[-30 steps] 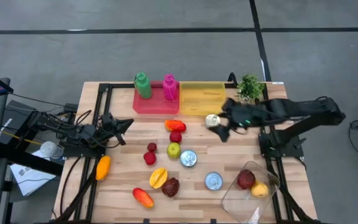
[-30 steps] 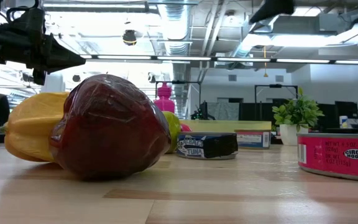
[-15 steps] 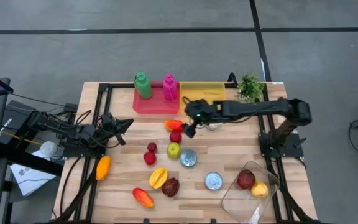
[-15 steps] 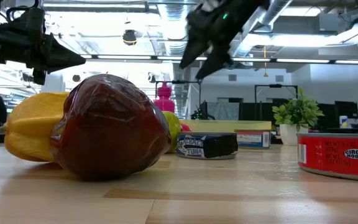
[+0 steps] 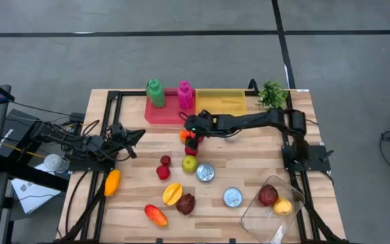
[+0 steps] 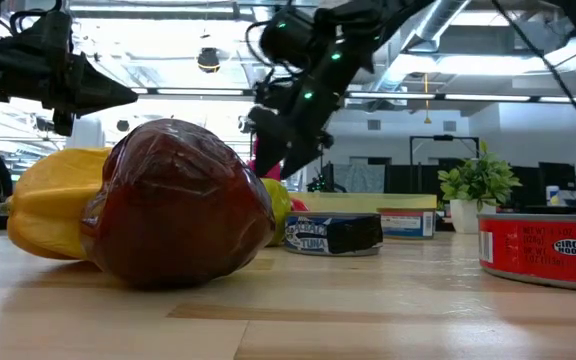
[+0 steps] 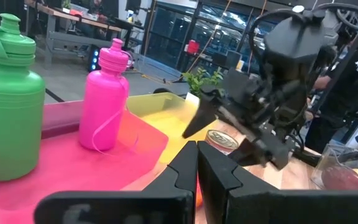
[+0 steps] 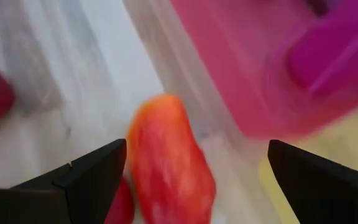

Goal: Pick & Place Food Item
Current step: Put the top mango into the transparent bin

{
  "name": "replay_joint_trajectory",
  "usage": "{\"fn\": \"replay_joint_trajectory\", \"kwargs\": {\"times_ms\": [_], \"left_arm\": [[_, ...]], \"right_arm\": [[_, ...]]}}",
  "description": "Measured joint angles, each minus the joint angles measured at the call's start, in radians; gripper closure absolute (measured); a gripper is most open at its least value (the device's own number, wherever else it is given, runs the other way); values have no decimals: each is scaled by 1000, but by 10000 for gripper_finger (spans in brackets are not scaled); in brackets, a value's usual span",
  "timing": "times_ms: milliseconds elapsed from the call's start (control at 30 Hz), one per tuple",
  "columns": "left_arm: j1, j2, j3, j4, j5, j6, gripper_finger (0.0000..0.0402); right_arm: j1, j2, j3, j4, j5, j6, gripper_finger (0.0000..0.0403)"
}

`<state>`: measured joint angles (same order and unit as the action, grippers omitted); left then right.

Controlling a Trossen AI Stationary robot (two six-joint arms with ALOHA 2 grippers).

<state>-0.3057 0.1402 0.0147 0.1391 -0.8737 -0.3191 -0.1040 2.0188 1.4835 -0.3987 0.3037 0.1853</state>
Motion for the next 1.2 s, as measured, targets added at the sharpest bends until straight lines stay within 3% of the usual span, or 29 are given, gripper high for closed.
{"fn": "replay_joint_trajectory", "kwargs": {"times_ms": [267,500,1200], "left_arm": [[0,15,0,17,13,0,401],[0,32,0,20,15,0,401],[0,33,0,27,15,0,401]], "right_arm": [[8,79,121,-148,-19,-23,17],[-6,81,120,-183,-126,-1,17],[-19,149,98,-194,-149,1,19]]}}
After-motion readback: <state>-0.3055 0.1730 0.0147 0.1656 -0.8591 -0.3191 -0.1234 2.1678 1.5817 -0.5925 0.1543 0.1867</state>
